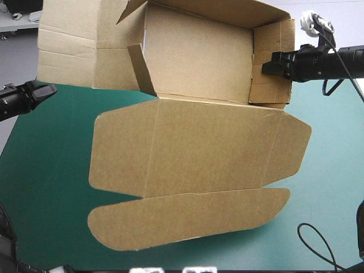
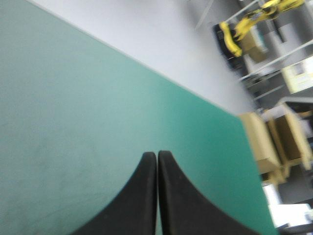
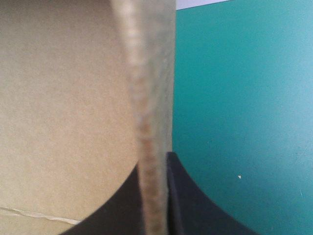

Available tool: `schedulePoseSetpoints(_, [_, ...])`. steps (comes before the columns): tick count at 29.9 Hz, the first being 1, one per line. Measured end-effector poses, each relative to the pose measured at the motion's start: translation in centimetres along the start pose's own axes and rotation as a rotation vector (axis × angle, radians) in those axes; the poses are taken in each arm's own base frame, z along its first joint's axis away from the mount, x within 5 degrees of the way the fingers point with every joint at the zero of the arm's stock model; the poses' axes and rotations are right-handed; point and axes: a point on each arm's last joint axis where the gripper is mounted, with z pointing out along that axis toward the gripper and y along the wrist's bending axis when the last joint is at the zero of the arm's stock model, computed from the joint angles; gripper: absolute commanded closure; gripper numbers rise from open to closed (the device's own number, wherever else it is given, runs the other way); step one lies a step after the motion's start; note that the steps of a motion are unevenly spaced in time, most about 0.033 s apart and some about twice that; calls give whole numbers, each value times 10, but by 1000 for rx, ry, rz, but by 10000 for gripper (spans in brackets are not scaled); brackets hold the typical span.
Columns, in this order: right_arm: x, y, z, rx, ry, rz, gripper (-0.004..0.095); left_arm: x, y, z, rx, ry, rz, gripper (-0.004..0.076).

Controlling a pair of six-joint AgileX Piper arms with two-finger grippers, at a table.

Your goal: Fold the box

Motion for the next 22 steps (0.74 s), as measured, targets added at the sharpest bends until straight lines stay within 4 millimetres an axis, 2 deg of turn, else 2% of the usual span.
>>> schedulePoseSetpoints(5, [1, 8, -6, -18, -12, -28, 925, -5, -22, 16, 192, -70, -48, 733])
schedulePoseSetpoints(12, [1, 9, -6, -35, -16, -31, 925, 20, -75, 62, 390, 49, -36, 733])
schedulePoseSetpoints(17, [1, 8, -6, -27, -14, -42, 924, 31, -98, 77, 476, 90, -44, 733])
schedulePoseSetpoints(22, [2, 5, -6, 16, -4, -57, 924, 39, -111, 83, 510, 119, -39, 733])
